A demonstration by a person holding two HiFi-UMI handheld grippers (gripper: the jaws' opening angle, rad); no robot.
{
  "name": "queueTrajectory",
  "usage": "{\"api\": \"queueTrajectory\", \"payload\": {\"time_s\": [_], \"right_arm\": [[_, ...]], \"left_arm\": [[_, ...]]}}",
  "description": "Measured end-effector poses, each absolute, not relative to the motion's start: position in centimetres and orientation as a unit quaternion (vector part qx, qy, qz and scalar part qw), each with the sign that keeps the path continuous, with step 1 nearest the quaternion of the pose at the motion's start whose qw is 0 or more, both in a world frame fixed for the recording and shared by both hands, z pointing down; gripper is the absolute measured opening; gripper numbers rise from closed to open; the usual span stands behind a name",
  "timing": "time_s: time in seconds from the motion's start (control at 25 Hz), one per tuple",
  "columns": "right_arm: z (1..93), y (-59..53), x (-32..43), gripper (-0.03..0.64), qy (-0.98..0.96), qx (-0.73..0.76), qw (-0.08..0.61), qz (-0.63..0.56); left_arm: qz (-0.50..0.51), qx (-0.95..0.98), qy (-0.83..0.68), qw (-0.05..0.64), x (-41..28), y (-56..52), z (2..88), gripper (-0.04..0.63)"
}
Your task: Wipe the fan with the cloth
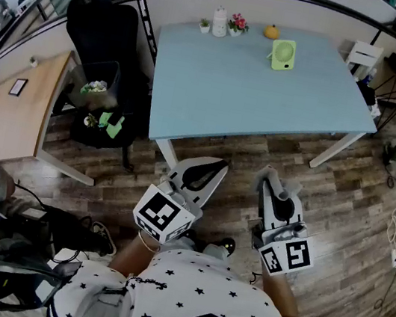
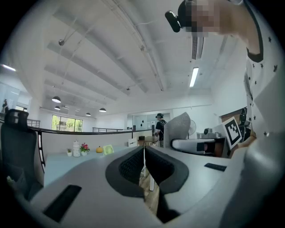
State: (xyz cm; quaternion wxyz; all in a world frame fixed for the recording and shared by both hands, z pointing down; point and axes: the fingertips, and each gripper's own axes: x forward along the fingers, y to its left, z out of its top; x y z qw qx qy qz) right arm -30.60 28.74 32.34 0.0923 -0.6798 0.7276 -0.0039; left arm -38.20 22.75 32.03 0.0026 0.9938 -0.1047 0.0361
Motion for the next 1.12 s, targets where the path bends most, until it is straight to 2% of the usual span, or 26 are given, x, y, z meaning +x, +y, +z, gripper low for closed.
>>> {"api": "queueTrajectory", "payload": {"time_s": [1.12], "right_arm": [[32.3,31.2,-21.4,0.046,0.725,-0.675,0.134,-0.013]], "left_arm": [[0.036,0.994,-0.105,-0.005,-29.2,25.4,31.8,0.032]]}}
